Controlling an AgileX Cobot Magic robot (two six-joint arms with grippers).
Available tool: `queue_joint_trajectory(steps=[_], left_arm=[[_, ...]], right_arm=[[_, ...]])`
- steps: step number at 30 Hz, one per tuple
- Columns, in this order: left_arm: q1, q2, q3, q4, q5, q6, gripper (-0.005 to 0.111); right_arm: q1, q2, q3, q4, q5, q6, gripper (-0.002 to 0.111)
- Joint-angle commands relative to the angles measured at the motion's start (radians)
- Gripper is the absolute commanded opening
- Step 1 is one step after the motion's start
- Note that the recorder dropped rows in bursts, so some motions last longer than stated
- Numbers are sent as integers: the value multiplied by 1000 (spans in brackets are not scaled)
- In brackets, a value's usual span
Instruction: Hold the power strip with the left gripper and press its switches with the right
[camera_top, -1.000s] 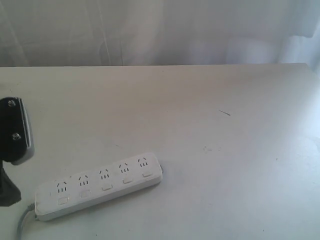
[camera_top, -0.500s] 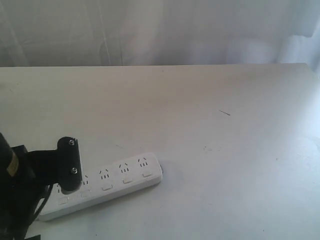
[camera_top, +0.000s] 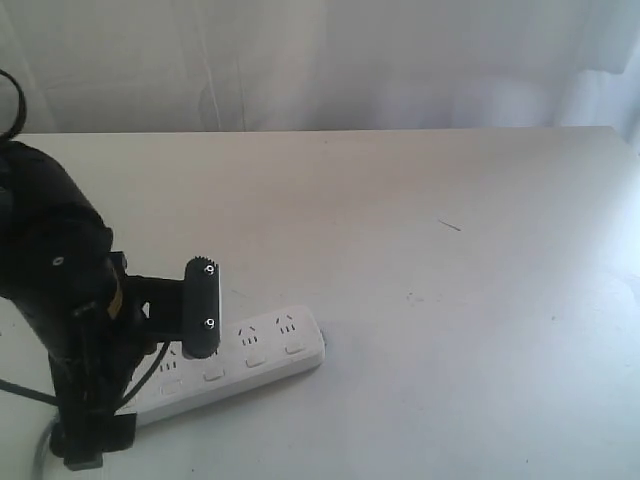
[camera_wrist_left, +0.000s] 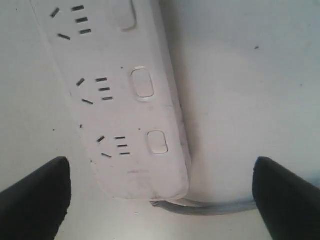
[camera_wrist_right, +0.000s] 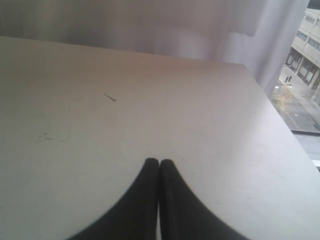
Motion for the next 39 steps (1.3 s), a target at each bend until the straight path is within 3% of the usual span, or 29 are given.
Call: queue_joint_trajectory(steps=[1, 5, 13, 23, 30, 34, 39], left_arm=[[-5, 45, -3, 141, -32, -157, 96], [-5, 67, -3, 118, -87, -170, 96], [-3, 110, -3, 118, -57, -169, 96], [56, 133, -3, 6, -111, -196, 96], [54, 133, -1, -168, -99, 87, 96], [54, 133, -1, -144, -107, 112, 96], [54, 135, -1, 45, -105, -54, 96]], right_arm=[[-5, -5, 1, -1, -5, 1, 0], [-5, -5, 1, -1, -5, 1, 0], [-5, -5, 1, -1, -5, 1, 0], [-5, -5, 1, -1, -5, 1, 0], [-5, -5, 1, -1, -5, 1, 0], [-5, -5, 1, -1, -5, 1, 0], [-5, -5, 1, -1, -5, 1, 0]])
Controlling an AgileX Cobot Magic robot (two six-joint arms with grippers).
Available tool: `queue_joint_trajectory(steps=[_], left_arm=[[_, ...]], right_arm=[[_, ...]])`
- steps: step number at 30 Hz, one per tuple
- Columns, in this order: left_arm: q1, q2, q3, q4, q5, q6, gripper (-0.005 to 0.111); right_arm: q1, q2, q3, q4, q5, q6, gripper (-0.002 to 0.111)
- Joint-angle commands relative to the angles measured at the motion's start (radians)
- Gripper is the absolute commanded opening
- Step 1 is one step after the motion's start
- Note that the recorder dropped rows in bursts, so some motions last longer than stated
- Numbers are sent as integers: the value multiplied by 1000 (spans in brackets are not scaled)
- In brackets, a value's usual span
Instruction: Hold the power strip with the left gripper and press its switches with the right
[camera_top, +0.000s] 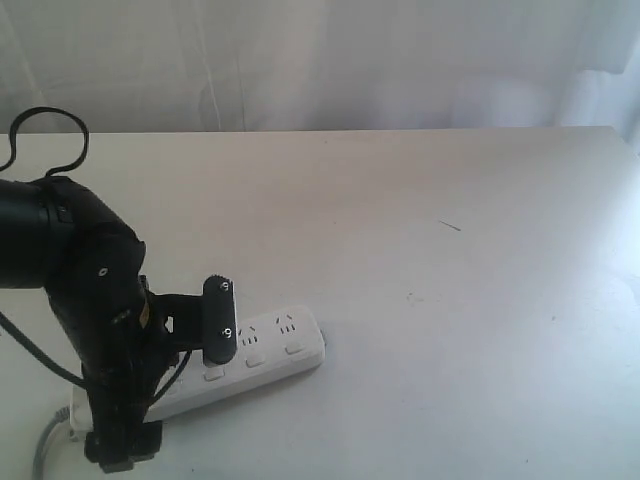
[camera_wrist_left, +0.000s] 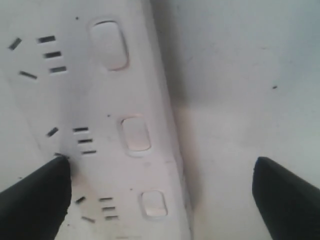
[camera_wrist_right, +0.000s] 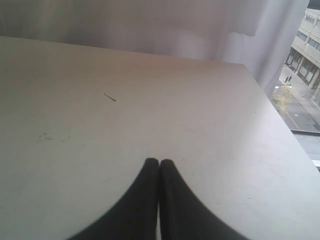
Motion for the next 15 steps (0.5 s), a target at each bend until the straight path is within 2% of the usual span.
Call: queue_joint_trajectory(steps=[1, 6, 15], left_arm=[[2, 1, -1, 169, 17, -172, 96], [2, 3, -1, 246, 12, -291, 96], [2, 43, -1, 234, 9, -323, 96]], right_arm=[[-5, -5, 1, -1, -5, 1, 0], [-5, -5, 1, -1, -5, 1, 0], [-5, -5, 1, -1, -5, 1, 0]])
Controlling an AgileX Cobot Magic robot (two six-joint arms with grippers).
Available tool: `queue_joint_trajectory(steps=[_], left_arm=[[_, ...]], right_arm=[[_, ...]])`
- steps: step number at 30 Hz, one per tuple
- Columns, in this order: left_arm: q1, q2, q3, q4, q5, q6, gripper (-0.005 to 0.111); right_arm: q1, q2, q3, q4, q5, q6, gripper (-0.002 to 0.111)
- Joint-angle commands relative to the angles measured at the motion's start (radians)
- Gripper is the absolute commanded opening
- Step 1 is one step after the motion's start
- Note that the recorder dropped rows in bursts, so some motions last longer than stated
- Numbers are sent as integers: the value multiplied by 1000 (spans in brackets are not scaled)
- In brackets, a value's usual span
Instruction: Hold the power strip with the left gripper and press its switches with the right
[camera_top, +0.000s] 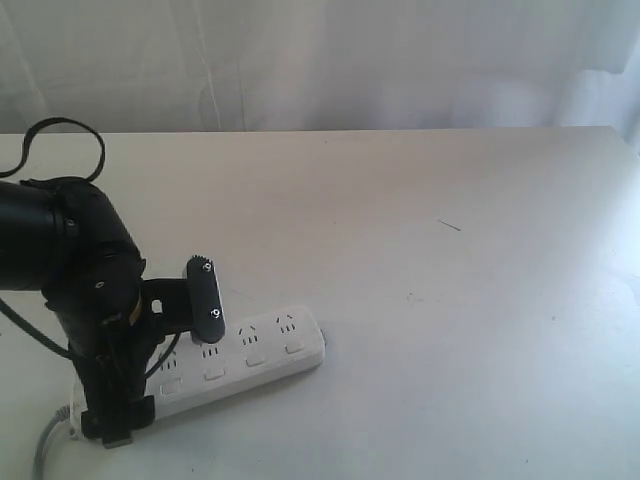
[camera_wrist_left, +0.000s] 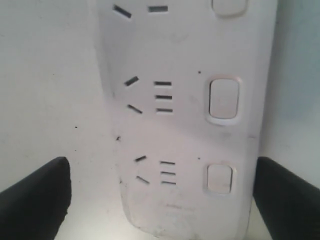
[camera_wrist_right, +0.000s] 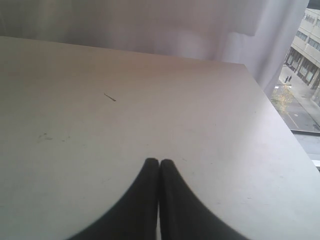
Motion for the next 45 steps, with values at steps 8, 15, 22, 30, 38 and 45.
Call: queue_joint_trajectory(steps=[8, 15, 22, 30, 38, 45], left_arm=[[2, 83, -1, -4, -26, -26, 96], [2, 83, -1, -14, -92, -14, 96], [2, 83, -1, -14, -110, 40, 69], [2, 83, -1, -17, -241, 121, 1], [-40, 83, -1, -19, -339, 354, 0], [-124, 83, -1, -43, -344, 493, 0]], right_arm=[[-5, -5, 1, -1, -5, 1, 0], [-5, -5, 1, -1, -5, 1, 0], [-5, -5, 1, -1, -5, 1, 0], [-5, -5, 1, -1, -5, 1, 0], [-5, -5, 1, -1, -5, 1, 0], [-5, -5, 1, -1, -5, 1, 0]])
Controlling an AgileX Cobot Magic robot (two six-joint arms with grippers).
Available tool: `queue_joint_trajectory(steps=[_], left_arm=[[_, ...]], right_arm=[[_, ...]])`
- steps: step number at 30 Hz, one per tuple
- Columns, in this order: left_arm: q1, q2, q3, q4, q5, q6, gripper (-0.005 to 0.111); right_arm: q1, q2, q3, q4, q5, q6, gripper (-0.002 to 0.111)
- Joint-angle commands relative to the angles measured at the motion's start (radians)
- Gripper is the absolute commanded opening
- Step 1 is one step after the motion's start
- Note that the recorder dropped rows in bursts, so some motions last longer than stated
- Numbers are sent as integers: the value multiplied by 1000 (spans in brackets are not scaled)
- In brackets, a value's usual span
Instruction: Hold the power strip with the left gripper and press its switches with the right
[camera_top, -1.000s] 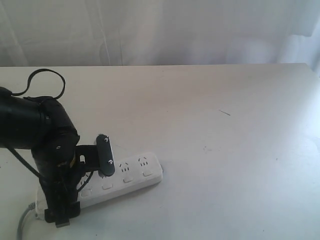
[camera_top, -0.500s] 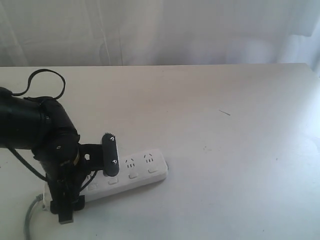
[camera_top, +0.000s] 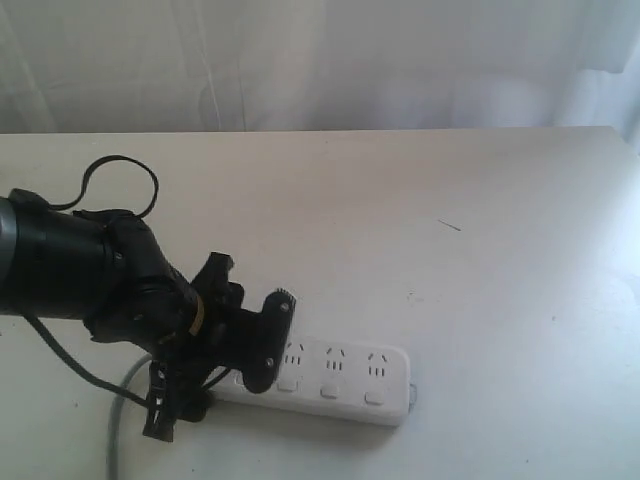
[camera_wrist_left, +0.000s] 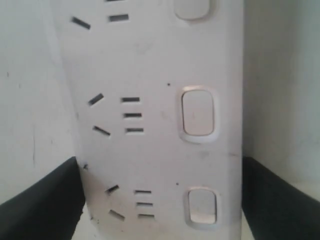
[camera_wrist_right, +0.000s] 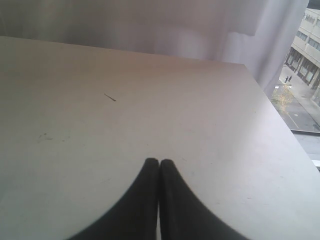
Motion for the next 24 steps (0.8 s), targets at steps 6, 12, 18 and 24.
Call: queue_joint_trajectory(steps=[6, 12, 18, 24], left_arm=[[-44, 26, 3, -153, -17, 54, 0], [-44, 91, 3, -184, 57, 54, 0], [-44, 125, 3, -202, 59, 54, 0], [-44, 125, 3, -234, 67, 54, 0]], right_arm=[[-5, -5, 1, -1, -5, 1, 0], [-5, -5, 1, -1, -5, 1, 0], [-5, -5, 1, -42, -10, -52, 0], [-5, -5, 1, -58, -41, -90, 0]])
